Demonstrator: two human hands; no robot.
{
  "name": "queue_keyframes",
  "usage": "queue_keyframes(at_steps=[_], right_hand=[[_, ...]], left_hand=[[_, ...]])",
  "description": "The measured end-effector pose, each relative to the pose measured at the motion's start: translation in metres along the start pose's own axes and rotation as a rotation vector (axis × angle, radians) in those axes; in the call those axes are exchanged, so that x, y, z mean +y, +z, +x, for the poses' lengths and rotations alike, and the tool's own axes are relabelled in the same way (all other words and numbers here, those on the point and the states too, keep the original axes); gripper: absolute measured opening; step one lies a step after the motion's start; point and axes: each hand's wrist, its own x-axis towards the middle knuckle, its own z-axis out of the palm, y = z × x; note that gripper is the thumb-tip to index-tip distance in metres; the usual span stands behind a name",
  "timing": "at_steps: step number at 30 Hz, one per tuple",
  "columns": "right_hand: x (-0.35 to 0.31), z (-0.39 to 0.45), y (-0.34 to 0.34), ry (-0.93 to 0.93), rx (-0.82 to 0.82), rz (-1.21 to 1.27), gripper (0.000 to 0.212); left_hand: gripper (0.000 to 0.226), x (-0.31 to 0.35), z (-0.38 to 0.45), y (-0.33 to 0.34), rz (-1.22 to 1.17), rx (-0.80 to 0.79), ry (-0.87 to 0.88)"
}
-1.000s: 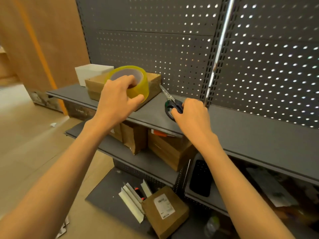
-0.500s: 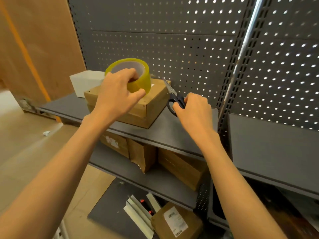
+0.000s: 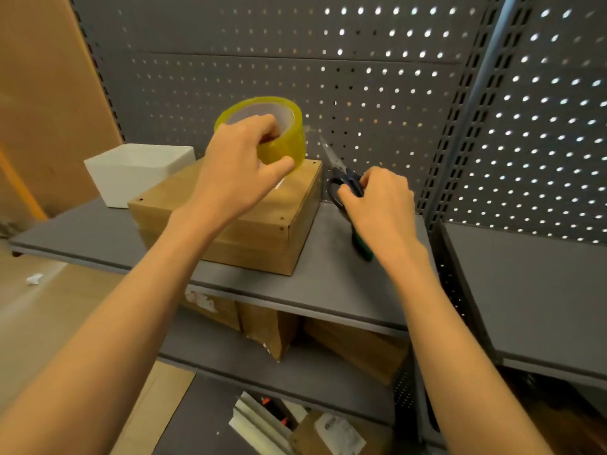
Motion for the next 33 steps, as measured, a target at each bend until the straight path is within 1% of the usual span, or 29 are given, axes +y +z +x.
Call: queue_keyframes(at_steps=[7,11,14,17,21,23,26,29,32,33], right_hand=[[-0.002,-0.026,0.002,0.114,0.047,-0.131,0.026],[-0.007,-0.051,0.02,0.189,0.05,-0.214,0.024],[-0.008,-0.07,0.034,0.24,0.053,-0.31,0.027],[-0.008,-0.083,0.039,0.297,0.078,-0.363,0.028],[-0.01,-0.091,0.04,0.372,0.04,-0.409,0.026],[-0.01,-0.093,0.042,0.389,0.019,-0.429,0.027],[-0.007,-0.097,0.046,0.394,-0.009,-0.442,0.029],[-0.005,-0.097,0.047,0.396,-0.044,-0.443,0.03],[-0.007,-0.094,0.045,0.39,-0.079,-0.446,0.038],[-0.009,-0.092,0.043,0.364,-0.067,-0.43,0.039]], left_hand=[[0.023,-0.01,0.012,0.01,-0.181,-0.028,0.081],[0.024,-0.018,0.009,0.008,-0.278,-0.054,0.124],[0.027,-0.027,0.002,0.005,-0.345,-0.062,0.162],[0.024,-0.033,-0.008,0.0,-0.41,-0.084,0.167],[0.023,-0.04,-0.02,-0.01,-0.465,-0.115,0.154],[0.022,-0.042,-0.022,-0.016,-0.522,-0.11,0.112],[0.023,-0.042,-0.022,-0.021,-0.646,-0.086,-0.004],[0.023,-0.041,-0.024,-0.028,-0.826,-0.102,-0.119],[0.017,-0.04,-0.027,-0.037,-0.956,-0.115,-0.198],[0.017,-0.04,-0.028,-0.04,-0.985,-0.112,-0.228]])
